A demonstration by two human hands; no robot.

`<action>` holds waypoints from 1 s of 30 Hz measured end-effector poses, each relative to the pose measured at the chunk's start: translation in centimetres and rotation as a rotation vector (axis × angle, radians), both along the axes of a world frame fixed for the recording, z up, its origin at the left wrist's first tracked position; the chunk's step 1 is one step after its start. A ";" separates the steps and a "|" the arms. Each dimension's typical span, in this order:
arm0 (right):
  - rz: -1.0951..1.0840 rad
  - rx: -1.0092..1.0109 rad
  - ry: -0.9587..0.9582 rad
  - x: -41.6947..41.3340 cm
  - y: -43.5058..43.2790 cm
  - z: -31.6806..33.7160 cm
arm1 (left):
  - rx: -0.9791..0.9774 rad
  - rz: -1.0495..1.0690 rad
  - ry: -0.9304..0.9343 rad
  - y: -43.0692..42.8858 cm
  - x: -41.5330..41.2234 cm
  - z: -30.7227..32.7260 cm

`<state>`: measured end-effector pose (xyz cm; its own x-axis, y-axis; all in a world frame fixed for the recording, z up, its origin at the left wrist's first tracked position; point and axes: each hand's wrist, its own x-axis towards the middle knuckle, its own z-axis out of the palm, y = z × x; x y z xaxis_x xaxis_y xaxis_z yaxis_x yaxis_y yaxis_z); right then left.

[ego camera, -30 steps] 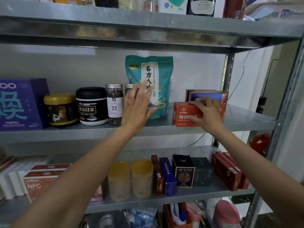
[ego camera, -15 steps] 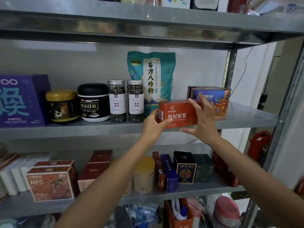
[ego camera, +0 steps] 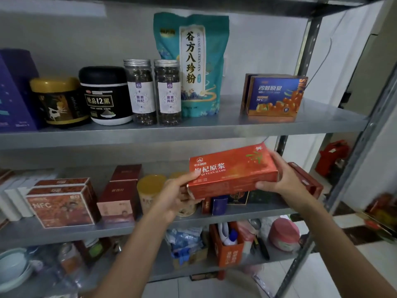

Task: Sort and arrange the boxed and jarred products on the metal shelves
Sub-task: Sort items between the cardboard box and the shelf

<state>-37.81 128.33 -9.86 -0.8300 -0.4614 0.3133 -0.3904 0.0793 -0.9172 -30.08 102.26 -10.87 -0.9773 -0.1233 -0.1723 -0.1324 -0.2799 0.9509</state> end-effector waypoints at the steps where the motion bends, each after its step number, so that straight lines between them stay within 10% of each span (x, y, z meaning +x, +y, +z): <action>1: -0.026 -0.024 0.016 0.8 -0.1 -0.5 | -0.016 -0.020 -0.018 -0.2 0.3 -0.7; 7: -0.239 0.110 0.155 5.3 -1.9 -3.5 | -0.625 0.039 0.110 0.0 2.6 -3.7; 13: -0.237 0.339 0.436 7.7 -3.5 -4.4 | -0.999 -0.353 0.439 2.1 4.9 -4.0; 30: 0.173 0.081 0.041 9.7 -3.5 -7.2 | -0.555 -0.189 0.406 1.7 6.9 -3.8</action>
